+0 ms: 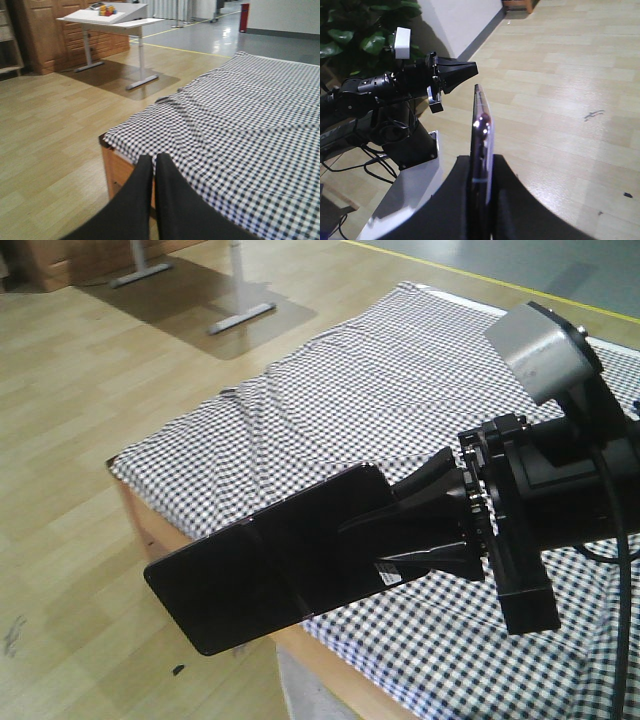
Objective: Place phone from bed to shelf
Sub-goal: 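Drive the base away from the bed holding the phone in the right gripper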
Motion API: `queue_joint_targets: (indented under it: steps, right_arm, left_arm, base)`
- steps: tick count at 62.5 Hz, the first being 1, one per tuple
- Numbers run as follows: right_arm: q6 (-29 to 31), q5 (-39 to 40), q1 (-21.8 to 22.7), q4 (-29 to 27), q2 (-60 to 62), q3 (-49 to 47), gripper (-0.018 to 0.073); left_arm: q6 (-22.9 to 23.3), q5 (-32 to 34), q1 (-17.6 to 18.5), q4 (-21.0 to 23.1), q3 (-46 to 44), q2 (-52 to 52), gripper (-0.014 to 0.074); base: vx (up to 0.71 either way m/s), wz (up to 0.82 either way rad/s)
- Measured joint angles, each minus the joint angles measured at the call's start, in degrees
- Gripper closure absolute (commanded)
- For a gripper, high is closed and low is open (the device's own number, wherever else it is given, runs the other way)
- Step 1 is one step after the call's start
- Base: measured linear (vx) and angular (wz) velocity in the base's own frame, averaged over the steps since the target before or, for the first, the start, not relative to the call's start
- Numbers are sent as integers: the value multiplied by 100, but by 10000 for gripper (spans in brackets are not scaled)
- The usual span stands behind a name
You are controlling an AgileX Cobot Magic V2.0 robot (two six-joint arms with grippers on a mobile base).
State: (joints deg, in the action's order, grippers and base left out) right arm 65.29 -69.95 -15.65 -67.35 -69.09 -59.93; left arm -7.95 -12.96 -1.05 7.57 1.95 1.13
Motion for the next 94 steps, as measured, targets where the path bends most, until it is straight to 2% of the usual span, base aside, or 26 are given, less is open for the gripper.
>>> queue_joint_targets:
  steps: [94]
  right_arm:
    - [0, 0, 0, 0, 0, 0, 564]
  left_arm:
    - [0, 0, 0, 0, 0, 0, 596]
  base:
    - [-11, 44]
